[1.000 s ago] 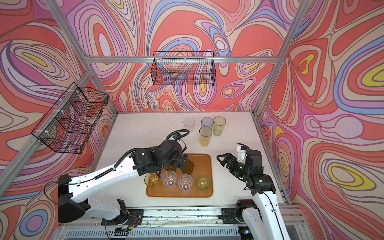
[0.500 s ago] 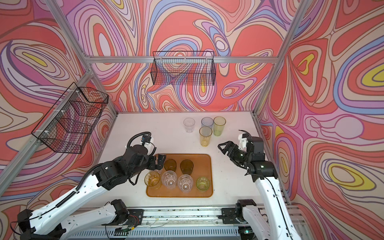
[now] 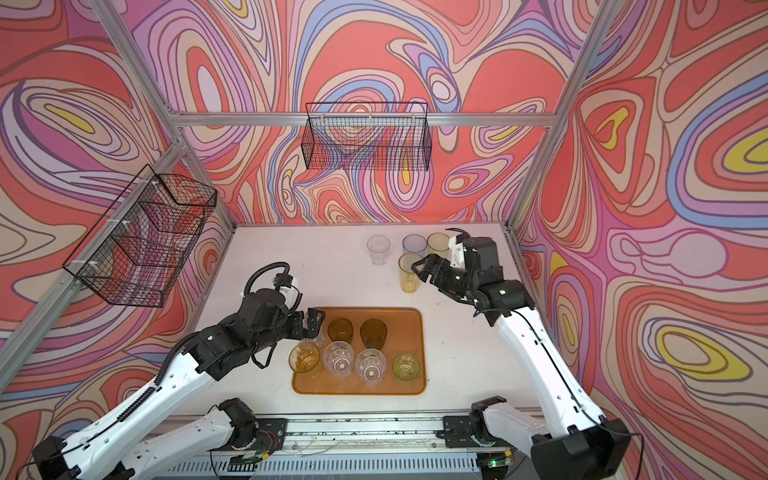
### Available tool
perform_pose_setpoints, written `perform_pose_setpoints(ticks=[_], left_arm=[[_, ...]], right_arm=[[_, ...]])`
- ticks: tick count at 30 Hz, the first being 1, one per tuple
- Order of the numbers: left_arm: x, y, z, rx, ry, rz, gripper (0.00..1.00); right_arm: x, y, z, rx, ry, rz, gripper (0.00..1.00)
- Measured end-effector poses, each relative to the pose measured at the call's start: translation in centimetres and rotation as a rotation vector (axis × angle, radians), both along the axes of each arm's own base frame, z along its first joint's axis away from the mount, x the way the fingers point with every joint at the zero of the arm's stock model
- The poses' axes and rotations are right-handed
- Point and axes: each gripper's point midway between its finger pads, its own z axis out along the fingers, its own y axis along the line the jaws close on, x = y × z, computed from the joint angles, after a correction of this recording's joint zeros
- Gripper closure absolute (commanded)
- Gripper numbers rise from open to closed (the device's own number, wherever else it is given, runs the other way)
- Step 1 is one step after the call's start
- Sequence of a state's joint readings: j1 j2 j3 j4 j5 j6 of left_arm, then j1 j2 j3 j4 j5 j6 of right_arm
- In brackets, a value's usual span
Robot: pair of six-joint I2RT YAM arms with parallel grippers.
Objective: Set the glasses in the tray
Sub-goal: 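Withdraw the left gripper while the right gripper reaches toward the clear glass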
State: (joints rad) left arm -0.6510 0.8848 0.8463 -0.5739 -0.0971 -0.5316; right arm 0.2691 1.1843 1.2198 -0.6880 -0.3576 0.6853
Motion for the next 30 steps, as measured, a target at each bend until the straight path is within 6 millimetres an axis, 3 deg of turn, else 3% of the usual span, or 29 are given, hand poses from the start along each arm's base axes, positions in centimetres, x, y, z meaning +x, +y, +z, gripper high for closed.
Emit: perform_pose_setpoints(ticks=[8,14,21,30], left_arm=[[-0.4,-0.4,-1.4,-0.071,0.051,-0.023,0.0],[-0.5,-1.3,-1.0,-0.13,0.061,-0.053,0.0],[-0.6,-1.6,-0.7,-0.159,0.057,-0.062,0.0],[-0.6,-1.4,-0.4,-0.159,0.047,-0.056,0.0]], right_arm=[[5.1,4.0,0.2,-0.092,-0.014,0.064,0.13],[9.0,7.9,-0.6,-0.161,-0.023,0.14,0.25],[13.5,10.0,-3.1,-0.24,-0.008,0.181,0.41],[16.8,12.7,-7.4,-0.32,0.001,0.296,0.47]])
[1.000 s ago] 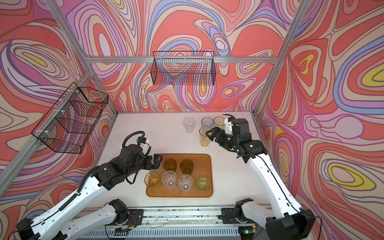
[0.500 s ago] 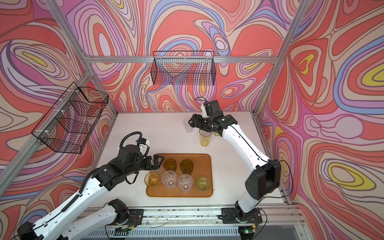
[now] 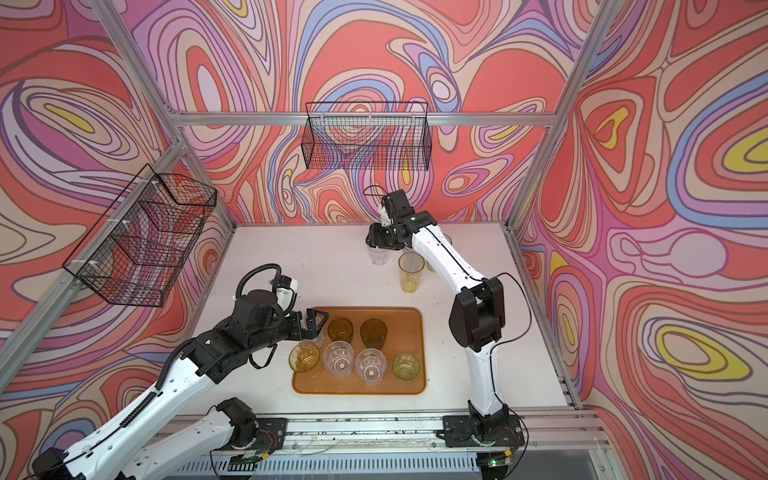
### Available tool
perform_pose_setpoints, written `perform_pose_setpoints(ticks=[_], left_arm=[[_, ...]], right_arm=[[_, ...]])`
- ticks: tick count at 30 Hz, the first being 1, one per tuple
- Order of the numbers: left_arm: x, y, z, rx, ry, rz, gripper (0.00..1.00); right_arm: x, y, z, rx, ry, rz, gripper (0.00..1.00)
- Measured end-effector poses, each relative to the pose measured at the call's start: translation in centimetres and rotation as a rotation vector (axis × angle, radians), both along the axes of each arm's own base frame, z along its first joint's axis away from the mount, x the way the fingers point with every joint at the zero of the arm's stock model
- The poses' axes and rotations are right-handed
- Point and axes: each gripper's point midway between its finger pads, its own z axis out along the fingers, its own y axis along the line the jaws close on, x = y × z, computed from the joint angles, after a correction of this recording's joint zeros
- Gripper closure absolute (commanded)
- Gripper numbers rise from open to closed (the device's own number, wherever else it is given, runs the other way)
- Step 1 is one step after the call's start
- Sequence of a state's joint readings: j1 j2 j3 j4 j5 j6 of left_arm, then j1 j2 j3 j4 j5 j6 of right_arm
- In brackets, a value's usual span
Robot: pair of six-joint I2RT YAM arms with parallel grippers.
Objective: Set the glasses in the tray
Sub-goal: 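Withdraw the left gripper while the right gripper reaches toward the clear glass, then lower the open right gripper over the small clear faceted glass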
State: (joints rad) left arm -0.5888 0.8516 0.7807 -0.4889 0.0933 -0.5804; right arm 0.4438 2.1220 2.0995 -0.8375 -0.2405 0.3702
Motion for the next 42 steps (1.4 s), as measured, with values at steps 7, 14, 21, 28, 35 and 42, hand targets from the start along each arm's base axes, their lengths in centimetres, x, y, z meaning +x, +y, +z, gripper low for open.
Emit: perform_pose_setpoints(ticks=[7,14,21,28,35,42], left_arm=[[0.1,0.4,-0.2,0.017,0.0,0.018,0.0],[0.5,0.9,-0.3,0.04,-0.009,0.049,0.0],[1.2,1.1,-1.4,0.08,0.015,0.07,0.0],[2.0,0.6,-1.9,0.104,0.031,0.066,0.0],[2.2,0.5,-1.7,0.097,0.022,0.066,0.0],[2.4,0.4,-2.2,0.104,0.033,0.066,0.0]], right_arm=[[0.9,1.1,-2.9,-0.109,-0.026,0.072,0.48],[1.9,1.2,-5.4,-0.22,-0.054,0.114,0.58],[3.4,0.8,-6.0,-0.311,-0.112,0.139,0.6],[4.5,0.8,-6.5,-0.353,-0.147,0.154,0.61],[5.2,1.0,-9.3,-0.384,-0.129,0.176,0.68],[5.6,1.1,-10.5,-0.401,-0.127,0.183,0.68]])
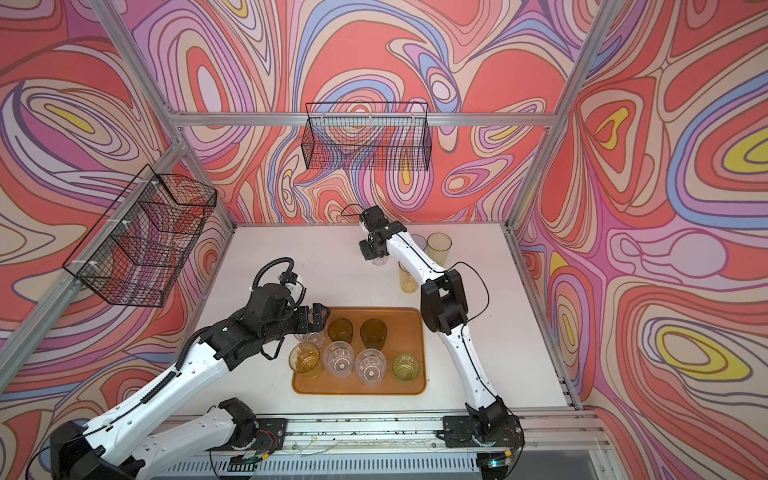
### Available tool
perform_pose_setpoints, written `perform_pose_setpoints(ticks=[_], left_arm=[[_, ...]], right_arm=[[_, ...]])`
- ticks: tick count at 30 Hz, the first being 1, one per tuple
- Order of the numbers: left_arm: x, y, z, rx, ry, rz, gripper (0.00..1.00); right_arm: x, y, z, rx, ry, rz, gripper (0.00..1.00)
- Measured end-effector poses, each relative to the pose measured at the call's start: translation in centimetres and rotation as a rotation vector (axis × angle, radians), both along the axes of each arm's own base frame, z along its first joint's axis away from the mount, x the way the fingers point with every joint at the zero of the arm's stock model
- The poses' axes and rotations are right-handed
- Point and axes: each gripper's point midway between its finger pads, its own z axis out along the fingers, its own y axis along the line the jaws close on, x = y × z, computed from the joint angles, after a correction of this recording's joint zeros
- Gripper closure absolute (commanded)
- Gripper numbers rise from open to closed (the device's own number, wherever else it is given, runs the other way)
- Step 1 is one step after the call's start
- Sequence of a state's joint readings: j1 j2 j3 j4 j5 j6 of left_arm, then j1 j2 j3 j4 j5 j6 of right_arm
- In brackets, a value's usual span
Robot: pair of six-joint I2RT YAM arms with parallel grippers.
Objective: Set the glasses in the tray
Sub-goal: 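Lower the open right gripper over the small clear faceted glass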
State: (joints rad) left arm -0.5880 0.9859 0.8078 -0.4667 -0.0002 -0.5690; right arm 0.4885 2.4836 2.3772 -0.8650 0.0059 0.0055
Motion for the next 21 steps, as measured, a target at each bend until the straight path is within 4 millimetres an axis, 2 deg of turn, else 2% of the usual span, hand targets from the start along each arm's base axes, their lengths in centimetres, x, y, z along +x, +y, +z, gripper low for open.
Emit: perform_pose_setpoints(ticks=[3,13,21], left_arm=[[0.03,-0.02,-0.14,0.003,0.004,0.0,0.0],[0.21,-0.13,-0.38,0.006,0.008,0.0,0.0],[0.21,-0.13,-0.38,0.006,0.008,0.0,0.0]], right_arm=[[0.12,-0.01,0.19,-0.001,-0.007,0.001,0.68],[0.31,0.05,0.53,-0.004,-0.021,0.01,0.82],[0.27,0.11,0.52,-0.005,-0.02,0.015,0.87]])
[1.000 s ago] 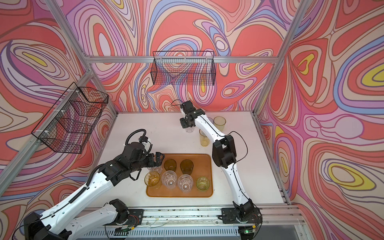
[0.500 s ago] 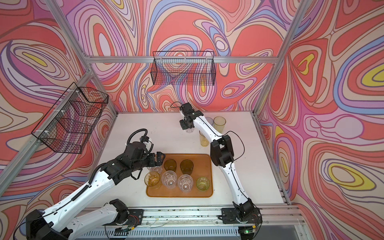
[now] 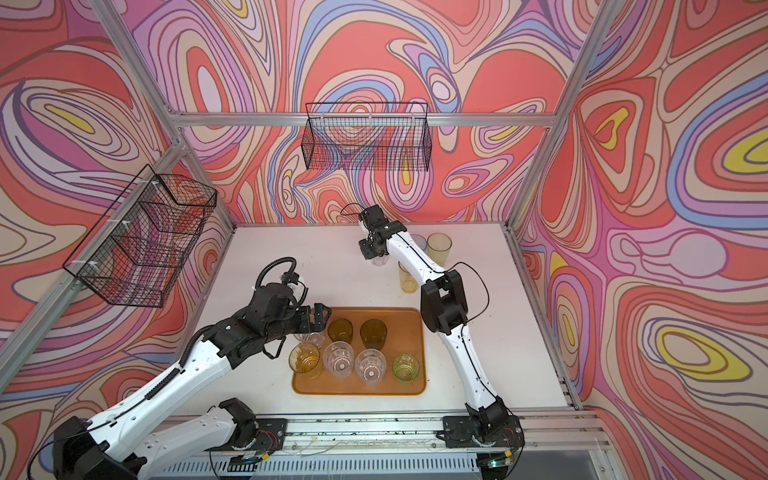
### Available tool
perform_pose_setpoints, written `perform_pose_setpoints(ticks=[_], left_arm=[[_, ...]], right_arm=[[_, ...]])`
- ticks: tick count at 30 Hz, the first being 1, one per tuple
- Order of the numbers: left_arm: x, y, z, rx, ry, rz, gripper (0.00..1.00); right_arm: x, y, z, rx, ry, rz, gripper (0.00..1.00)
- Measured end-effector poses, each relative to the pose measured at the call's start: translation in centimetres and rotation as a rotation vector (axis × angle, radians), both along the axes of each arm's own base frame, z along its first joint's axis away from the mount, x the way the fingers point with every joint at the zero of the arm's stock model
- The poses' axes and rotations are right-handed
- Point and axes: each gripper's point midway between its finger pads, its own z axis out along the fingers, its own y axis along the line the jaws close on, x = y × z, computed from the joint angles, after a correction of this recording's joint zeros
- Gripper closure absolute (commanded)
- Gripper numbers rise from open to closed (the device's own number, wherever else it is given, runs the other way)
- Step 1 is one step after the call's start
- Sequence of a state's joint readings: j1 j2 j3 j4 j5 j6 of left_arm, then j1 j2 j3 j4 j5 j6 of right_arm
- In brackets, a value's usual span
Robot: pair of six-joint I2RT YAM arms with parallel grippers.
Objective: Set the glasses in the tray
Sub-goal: 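Lower the open right gripper over the small clear faceted glass, then close the right gripper on the rim of the clear glass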
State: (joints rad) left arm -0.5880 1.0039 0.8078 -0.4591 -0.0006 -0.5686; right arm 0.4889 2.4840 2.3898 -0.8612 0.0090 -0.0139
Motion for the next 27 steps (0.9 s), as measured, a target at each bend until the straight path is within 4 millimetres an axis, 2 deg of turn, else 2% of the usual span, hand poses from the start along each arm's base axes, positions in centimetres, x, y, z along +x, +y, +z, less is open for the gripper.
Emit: perform_pose_setpoints(ticks=[27], left_arm=[[0.01,0.01,0.0,0.0,0.0,0.001,0.0]], right_arm=[[-0.38,-0.13,-0.75,-0.012,0.019,0.0,0.82]])
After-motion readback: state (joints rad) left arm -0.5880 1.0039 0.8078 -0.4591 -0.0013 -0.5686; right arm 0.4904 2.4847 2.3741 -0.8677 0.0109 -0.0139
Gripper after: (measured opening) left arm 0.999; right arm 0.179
